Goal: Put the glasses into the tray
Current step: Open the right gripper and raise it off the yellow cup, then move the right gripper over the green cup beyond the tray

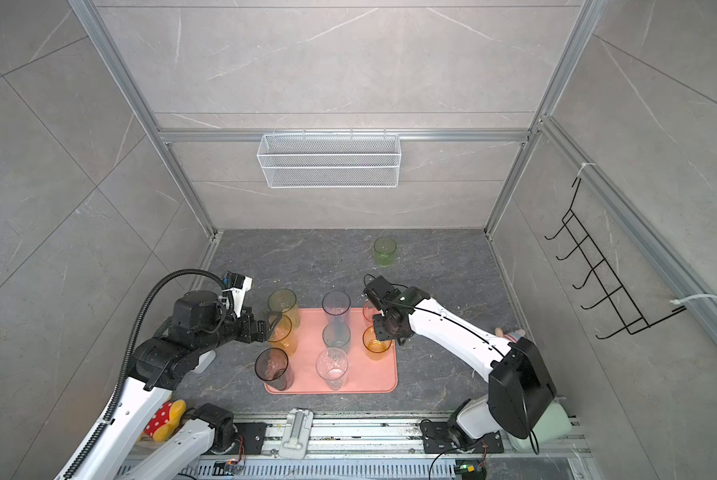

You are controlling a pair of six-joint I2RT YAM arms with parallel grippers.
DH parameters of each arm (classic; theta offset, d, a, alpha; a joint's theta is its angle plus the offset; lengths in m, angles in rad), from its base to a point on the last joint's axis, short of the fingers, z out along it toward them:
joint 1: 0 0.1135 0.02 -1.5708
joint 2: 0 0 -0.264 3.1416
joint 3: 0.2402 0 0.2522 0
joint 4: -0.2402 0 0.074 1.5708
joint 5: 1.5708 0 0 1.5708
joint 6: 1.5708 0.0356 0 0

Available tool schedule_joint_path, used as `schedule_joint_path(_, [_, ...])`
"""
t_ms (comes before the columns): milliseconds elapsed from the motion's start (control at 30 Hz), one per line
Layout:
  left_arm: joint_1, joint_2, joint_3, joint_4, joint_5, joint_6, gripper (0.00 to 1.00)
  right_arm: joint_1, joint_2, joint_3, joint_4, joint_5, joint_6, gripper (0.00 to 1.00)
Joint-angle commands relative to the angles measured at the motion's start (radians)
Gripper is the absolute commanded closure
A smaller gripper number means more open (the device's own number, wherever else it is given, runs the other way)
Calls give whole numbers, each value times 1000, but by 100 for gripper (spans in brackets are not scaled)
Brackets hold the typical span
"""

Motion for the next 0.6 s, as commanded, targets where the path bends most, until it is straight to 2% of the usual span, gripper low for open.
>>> schedule_joint_path(0, [4, -7, 4, 25, 5, 14, 2, 6, -47, 54, -66, 31, -14, 54])
schedule_joint_path(233, [4, -9, 6, 23, 3, 13, 2, 7, -102, 106, -80, 84, -45, 53])
schedule_joint_path(567, [4, -15, 5, 23, 5, 12, 2, 5, -85, 196, -17, 240, -118, 48])
